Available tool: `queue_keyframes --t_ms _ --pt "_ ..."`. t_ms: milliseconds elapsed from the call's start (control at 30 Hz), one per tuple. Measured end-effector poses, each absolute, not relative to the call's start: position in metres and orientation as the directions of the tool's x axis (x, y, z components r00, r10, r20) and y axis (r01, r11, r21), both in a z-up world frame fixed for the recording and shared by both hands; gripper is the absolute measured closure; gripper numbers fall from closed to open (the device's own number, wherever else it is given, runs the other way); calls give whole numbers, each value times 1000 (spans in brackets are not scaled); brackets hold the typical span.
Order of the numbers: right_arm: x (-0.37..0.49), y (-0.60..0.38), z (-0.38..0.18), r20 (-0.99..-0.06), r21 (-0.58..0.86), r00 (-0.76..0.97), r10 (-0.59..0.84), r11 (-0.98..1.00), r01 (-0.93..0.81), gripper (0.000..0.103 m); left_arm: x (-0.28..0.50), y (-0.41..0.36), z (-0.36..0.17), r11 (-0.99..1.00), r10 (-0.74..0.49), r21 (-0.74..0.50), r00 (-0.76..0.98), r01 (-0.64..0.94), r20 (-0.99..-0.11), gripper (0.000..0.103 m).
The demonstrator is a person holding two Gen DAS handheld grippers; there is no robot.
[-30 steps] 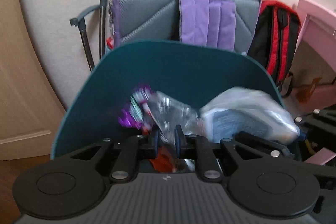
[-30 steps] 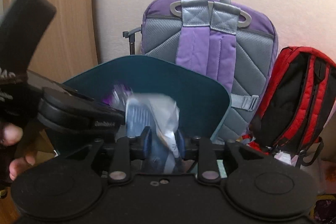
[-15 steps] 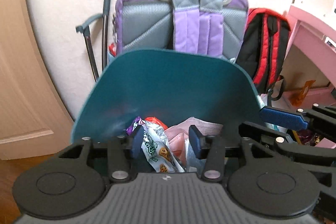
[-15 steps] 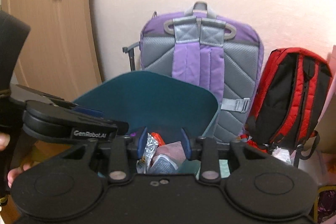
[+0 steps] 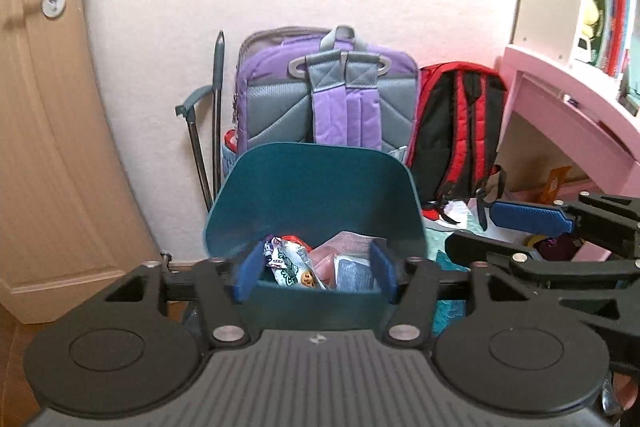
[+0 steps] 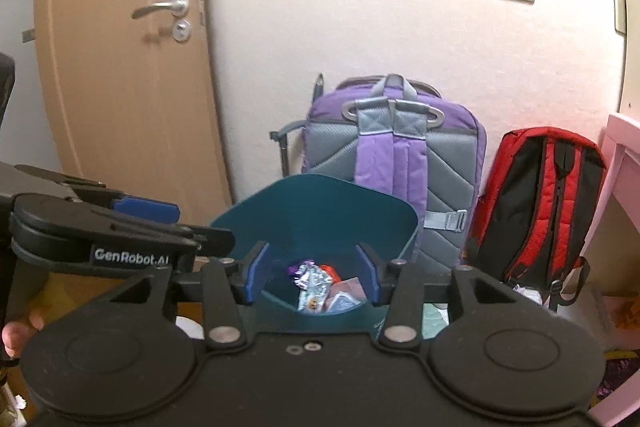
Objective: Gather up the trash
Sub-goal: 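Open both grippers inside the teal bin to drop the wrappers, then move both grippers back down toward the tissues on the floor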
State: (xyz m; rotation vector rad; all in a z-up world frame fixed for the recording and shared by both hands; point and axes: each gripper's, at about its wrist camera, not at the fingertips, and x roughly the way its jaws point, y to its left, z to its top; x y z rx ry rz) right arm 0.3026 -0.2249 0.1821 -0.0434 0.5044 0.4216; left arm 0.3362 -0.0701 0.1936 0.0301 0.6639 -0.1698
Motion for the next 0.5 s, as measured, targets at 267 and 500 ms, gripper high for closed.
queue_keyframes --t_ms 267,500 --pt "254 -220 196 -464 64 784 411 899 -434 53 274 -58 209 982 -172 -41 787 184 -593 32" --pt "221 -221 191 -473 83 767 435 888 -452 50 231 -46 204 980 -183 -48 778 193 -602 24"
